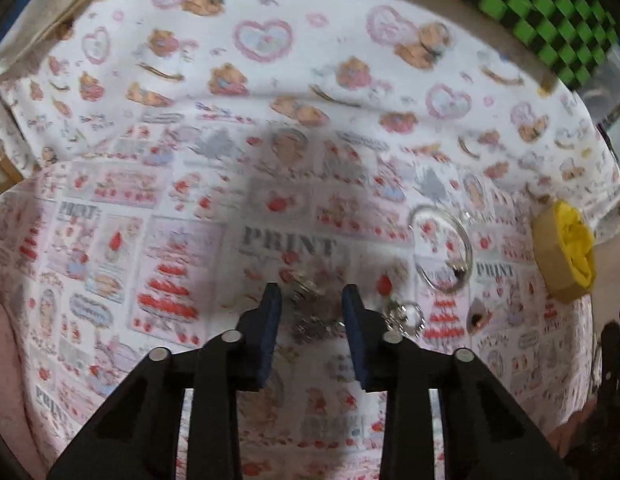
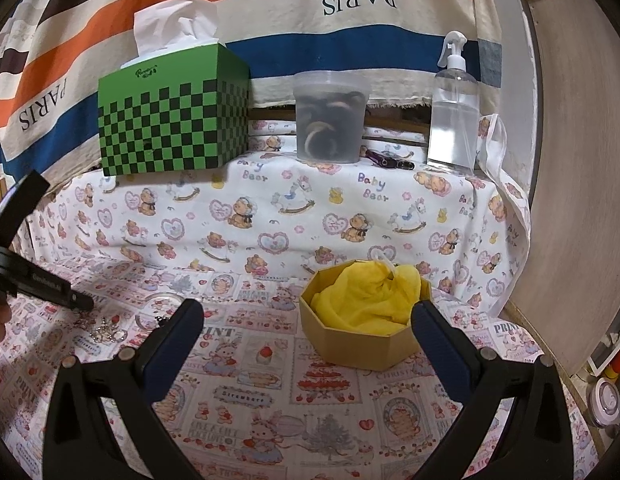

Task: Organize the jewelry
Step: 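Lower the left gripper onto a silver chain and close it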

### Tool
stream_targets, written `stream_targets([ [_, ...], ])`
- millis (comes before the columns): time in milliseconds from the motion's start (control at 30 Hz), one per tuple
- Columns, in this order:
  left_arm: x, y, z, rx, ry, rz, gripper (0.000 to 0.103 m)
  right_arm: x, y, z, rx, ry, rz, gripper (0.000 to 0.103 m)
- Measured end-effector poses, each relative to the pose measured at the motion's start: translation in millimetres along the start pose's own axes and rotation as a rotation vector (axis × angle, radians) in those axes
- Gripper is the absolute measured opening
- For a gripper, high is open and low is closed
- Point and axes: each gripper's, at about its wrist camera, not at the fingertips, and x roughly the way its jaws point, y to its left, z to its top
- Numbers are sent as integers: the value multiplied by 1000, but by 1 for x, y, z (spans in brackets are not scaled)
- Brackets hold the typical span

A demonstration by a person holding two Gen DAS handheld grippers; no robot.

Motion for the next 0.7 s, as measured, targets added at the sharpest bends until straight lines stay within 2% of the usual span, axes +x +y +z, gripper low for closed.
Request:
stream_targets([
  [67,-1,-2,0,1,-24,26,15,1,0,0,-2,6,-2,103],
  [167,-7,1,1,-25,-37,-38,14,3,-1,0,2,12,-4,103],
  [233,-17,-1,-1,11,-49,-70,14,3,-2,0,8,14,-5,103],
  [433,-46,4,-12,27,-174,-88,14,4,0,0,-1,35,2,103],
  [533,-48,10,-18,17,-225,-42,14,8,0,-1,4,69,47,103],
  [600,-46,13,-20,14,-226,11,14,13,-1,-1,22,109,113,103],
  [633,-44,15,-19,12,-201,6,14,16,0,0,31,132,153,103],
  [700,-47,19,-19,-3,-179,-59,14,23,6,0,29,182,192,103],
])
